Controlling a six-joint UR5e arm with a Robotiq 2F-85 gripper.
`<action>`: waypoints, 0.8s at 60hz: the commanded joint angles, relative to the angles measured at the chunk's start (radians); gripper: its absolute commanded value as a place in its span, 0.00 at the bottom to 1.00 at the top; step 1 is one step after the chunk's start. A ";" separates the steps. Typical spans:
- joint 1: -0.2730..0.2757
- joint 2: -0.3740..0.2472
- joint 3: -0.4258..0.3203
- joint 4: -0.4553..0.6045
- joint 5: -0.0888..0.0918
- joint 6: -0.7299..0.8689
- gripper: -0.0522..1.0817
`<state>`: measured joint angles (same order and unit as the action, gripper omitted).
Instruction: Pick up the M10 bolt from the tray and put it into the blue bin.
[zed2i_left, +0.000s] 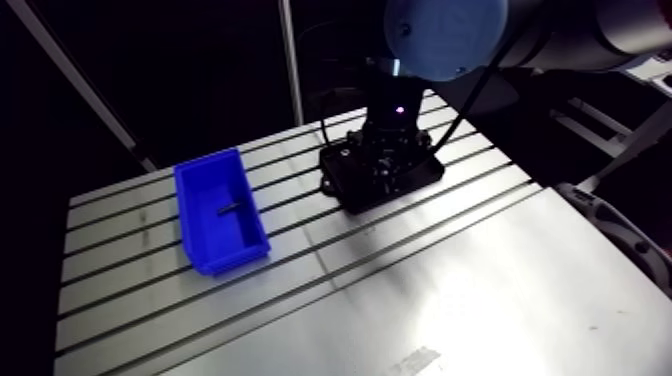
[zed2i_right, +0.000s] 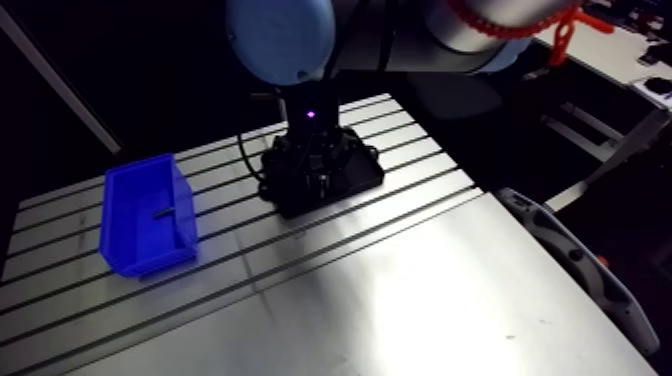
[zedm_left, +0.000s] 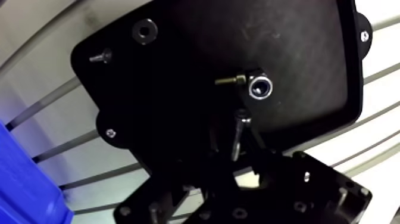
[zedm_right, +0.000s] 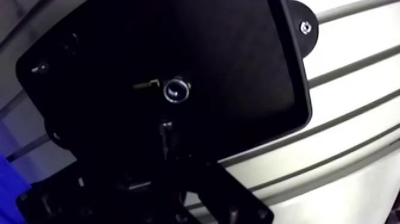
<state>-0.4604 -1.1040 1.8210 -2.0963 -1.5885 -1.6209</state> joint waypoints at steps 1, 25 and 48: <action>0.000 0.005 -0.001 0.000 0.000 0.000 0.62; 0.000 0.014 -0.001 0.000 0.000 0.000 0.66; 0.000 0.017 -0.007 0.000 0.000 0.000 0.81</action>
<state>-0.4603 -1.0903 1.8171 -2.0964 -1.5885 -1.6207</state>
